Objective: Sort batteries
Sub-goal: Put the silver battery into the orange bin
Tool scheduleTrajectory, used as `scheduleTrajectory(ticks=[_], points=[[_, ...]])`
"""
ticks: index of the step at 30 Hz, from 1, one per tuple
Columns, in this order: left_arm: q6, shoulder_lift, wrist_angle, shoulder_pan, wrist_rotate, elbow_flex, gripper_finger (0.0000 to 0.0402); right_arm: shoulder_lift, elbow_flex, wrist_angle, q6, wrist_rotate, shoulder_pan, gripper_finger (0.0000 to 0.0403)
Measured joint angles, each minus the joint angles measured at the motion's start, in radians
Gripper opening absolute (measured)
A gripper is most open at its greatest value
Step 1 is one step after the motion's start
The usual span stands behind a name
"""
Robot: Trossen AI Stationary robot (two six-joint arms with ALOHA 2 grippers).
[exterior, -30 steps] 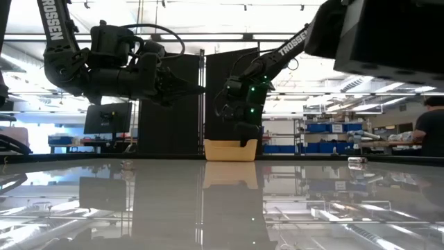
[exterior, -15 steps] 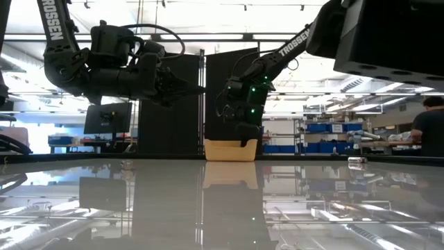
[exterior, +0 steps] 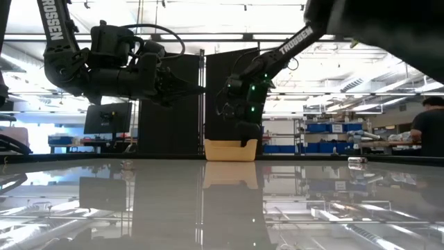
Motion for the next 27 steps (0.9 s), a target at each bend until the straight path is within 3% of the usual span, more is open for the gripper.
scheduleTrajectory(ticks=[7,14,18,27], points=[[0.012,0.0,0.0,0.0,0.0,0.0,0.0005,-0.165,0.001,-0.084,0.038,0.009,0.015,0.0155],[0.012,0.0,-0.004,0.0,0.0,0.0,0.0005,-0.343,-0.049,-0.271,0.29,-0.006,-0.048,0.0156],[0.012,0.0,-0.006,0.0,0.0,0.0,0.0005,-0.438,-0.198,-0.307,0.347,-0.003,-0.104,0.0156],[0.012,0.0,-0.007,0.0,0.0,0.0,0.0005,-0.679,-0.669,-0.237,0.448,0.005,-0.205,0.0155]])
